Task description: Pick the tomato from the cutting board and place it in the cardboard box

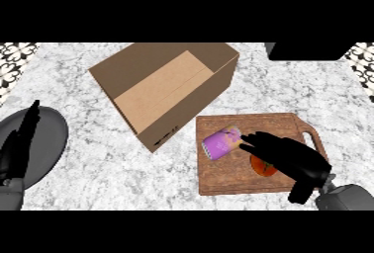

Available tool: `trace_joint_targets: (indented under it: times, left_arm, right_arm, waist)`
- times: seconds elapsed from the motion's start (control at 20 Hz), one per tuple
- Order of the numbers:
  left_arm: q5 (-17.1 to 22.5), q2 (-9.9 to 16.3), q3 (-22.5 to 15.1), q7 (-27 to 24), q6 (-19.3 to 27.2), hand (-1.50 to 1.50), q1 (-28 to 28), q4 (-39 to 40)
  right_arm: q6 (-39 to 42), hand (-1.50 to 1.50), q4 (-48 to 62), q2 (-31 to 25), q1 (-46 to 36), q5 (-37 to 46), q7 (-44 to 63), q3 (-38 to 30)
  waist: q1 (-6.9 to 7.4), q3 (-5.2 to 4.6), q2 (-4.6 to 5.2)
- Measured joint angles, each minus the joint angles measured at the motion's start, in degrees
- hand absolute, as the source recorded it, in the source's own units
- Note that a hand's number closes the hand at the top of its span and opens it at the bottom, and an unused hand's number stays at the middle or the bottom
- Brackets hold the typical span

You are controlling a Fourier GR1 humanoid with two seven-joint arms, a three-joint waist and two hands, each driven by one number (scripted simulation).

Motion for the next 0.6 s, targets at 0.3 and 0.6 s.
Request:
trace_joint_targets:
  times: [0.3, 0.6]
  left_arm:
    - [-1.0, -0.5, 1.4, 2.1, -1.7, 0.0, -1.2, -1.0]
    - [-1.4, -1.0, 2.5, -0.3, -2.5, 0.0, -1.7, 1.4]
  right_arm:
    - [-1.3, 1.5, 5.2, 4.0, -2.2, 3.7, 1.8, -1.0]
    - [-13.1, 1.5, 9.5, 6.8, -3.3, 7.0, -1.0, -2.5]
  waist:
    - [0.1, -0.02, -0.04]
    - [0.06, -0.25, -0.23]
